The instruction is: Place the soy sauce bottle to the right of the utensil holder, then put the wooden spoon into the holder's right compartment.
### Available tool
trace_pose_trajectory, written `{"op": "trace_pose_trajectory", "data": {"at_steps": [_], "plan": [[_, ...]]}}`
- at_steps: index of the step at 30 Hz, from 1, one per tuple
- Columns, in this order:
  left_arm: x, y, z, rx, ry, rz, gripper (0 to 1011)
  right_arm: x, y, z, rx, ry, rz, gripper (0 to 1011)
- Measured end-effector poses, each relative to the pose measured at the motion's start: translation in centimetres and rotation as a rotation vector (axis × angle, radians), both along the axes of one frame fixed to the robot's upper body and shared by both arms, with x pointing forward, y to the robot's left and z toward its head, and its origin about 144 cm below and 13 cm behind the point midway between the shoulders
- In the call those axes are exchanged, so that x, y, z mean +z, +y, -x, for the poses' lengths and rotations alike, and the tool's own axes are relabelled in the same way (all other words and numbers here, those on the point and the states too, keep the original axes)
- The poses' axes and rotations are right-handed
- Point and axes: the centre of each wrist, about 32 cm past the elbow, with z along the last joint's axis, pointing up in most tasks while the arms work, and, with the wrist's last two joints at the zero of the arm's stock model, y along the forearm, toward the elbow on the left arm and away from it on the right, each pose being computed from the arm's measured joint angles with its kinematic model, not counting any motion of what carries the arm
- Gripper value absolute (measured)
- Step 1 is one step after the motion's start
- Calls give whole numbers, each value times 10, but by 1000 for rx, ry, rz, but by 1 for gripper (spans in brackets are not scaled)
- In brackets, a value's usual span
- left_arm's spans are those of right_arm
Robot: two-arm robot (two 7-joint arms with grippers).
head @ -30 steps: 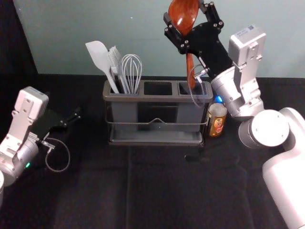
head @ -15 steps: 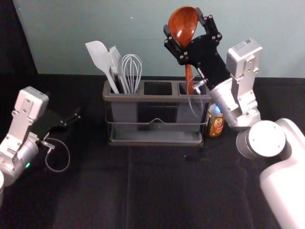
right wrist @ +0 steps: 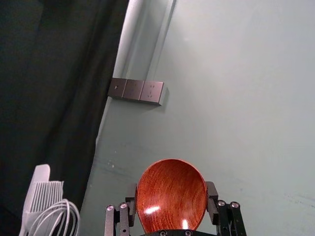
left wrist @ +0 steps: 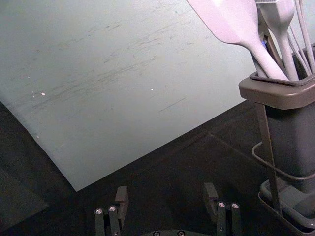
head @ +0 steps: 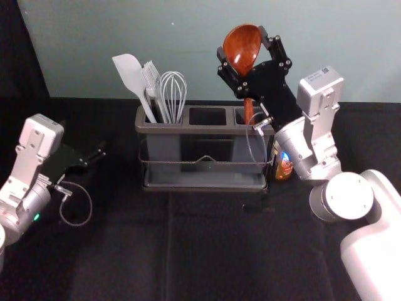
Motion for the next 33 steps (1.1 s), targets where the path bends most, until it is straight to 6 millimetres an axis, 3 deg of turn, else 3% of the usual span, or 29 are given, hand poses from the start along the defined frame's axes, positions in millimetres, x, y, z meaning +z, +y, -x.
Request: {"op": "trace_pose_trajectory", "data": {"at_steps": [16, 33], "plan": [[0, 0, 0, 0, 0, 0, 1005, -13, -1, 9, -3, 36, -4, 839], [0, 0, 0, 0, 0, 0, 1005, -13, -10, 16, -17, 77, 58, 840]]}}
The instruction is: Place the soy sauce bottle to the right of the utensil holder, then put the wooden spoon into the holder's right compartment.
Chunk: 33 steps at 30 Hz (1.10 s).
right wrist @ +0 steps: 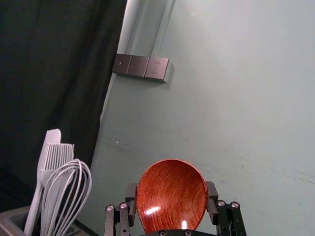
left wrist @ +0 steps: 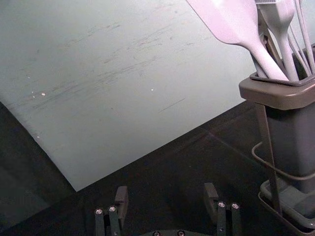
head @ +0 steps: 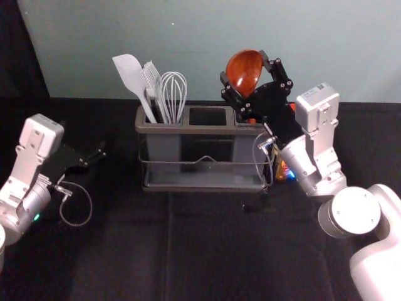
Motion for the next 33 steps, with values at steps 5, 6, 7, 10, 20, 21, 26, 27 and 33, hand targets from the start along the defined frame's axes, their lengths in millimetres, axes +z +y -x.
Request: {"op": "trace_pose_trajectory", "data": {"at_steps": [5, 6, 7, 10, 20, 21, 26, 27, 33], "plan": [[0, 0, 0, 0, 0, 0, 1005, -3, -2, 3, 0, 9, 6, 839], [0, 0, 0, 0, 0, 0, 1005, -3, -2, 3, 0, 10, 6, 839], [0, 0, 0, 0, 0, 0, 1005, -4, -3, 4, 0, 12, 7, 839], [0, 0, 0, 0, 0, 0, 1005, -5, -3, 6, 0, 15, 7, 854], [0, 0, 0, 0, 0, 0, 1005, -2, -4, 6, -7, 5, -18, 1003], [0, 0, 0, 0, 0, 0, 1005, -2, -4, 6, -9, 2, -21, 1003], [0, 0, 0, 0, 0, 0, 1005, 4, -4, 6, -15, -19, -34, 1002], [0, 0, 0, 0, 0, 0, 1005, 7, -4, 6, -17, -26, -42, 1002], [0, 0, 0, 0, 0, 0, 1005, 16, -6, 11, -18, -56, -57, 1002]]}}
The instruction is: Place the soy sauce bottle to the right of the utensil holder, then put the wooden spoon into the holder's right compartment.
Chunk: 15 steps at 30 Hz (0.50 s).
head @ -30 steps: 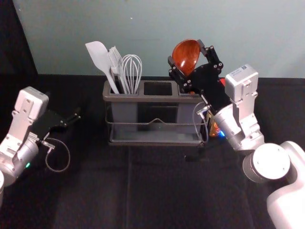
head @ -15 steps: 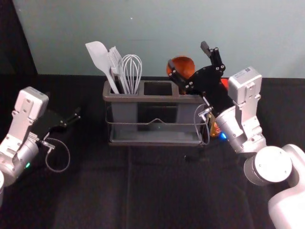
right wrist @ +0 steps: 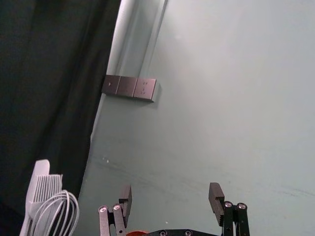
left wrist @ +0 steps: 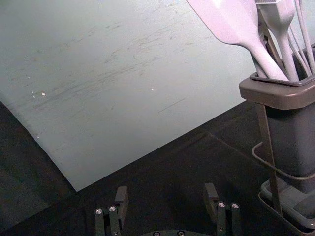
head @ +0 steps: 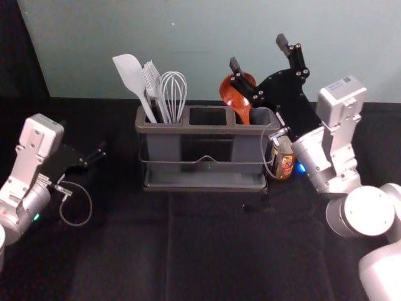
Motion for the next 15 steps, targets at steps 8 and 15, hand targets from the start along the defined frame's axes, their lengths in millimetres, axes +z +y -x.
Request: {"op": "trace_pose_trajectory", "data": {"at_steps": [8, 15], "plan": [[0, 0, 0, 0, 0, 0, 1005, 5, -10, 24, -9, -16, 0, 1002], [0, 0, 0, 0, 0, 0, 1005, 8, -28, 69, -17, -14, 8, 1002]]}}
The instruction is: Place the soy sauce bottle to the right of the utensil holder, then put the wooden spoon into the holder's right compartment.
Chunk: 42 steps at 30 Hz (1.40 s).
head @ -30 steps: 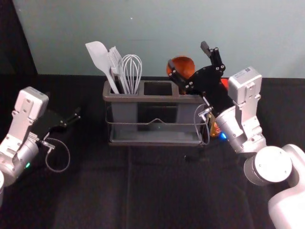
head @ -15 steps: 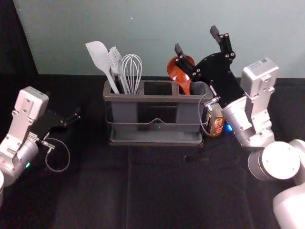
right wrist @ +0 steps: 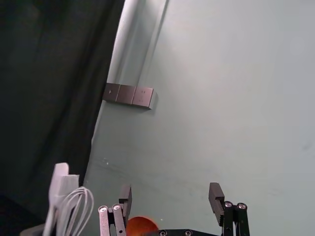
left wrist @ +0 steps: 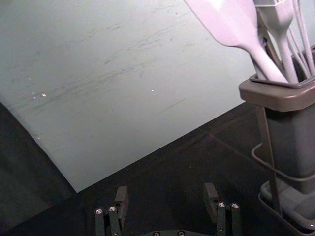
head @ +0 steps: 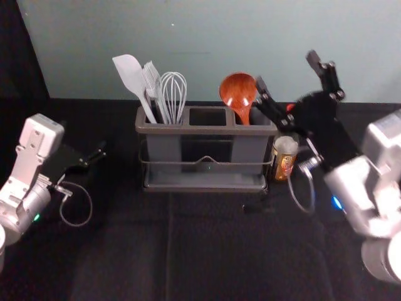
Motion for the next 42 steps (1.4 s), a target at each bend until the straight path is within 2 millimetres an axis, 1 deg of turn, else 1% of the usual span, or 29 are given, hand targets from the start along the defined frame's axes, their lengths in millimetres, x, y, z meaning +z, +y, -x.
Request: {"op": "trace_pose_trajectory", "data": {"at_steps": [4, 5, 8, 11, 12, 15, 19, 20, 21, 23, 27, 29, 36, 42], "plan": [[0, 0, 0, 0, 0, 0, 1005, 2, -10, 19, -7, 14, 15, 1003], [0, 0, 0, 0, 0, 0, 1005, 3, -16, 28, -19, 21, 23, 1003], [0, 0, 0, 0, 0, 0, 1005, 6, -30, 41, -73, 37, 34, 1003], [0, 0, 0, 0, 0, 0, 1005, 7, -40, 47, -128, 48, 40, 1003], [0, 0, 0, 0, 0, 0, 1005, 8, -47, 50, -171, 61, 49, 1002], [0, 0, 0, 0, 0, 0, 1005, 10, -56, 54, -256, 103, 75, 1002], [0, 0, 0, 0, 0, 0, 1005, 15, -63, 55, -349, 185, 125, 1002], [0, 0, 0, 0, 0, 0, 1005, 17, -64, 55, -378, 224, 147, 1003], [0, 0, 0, 0, 0, 0, 1005, 17, -64, 55, -378, 224, 147, 1003], [0, 0, 0, 0, 0, 0, 1005, 20, -66, 51, -428, 303, 190, 1003], [0, 0, 0, 0, 0, 0, 1005, 19, -67, 46, -462, 361, 223, 1003], [0, 0, 0, 0, 0, 0, 1005, 14, -70, 38, -475, 405, 249, 1003], [0, 0, 0, 0, 0, 0, 1005, 0, -78, 21, -468, 456, 284, 1003], [0, 0, 0, 0, 0, 0, 1005, -24, -90, 0, -431, 443, 308, 1003]]}}
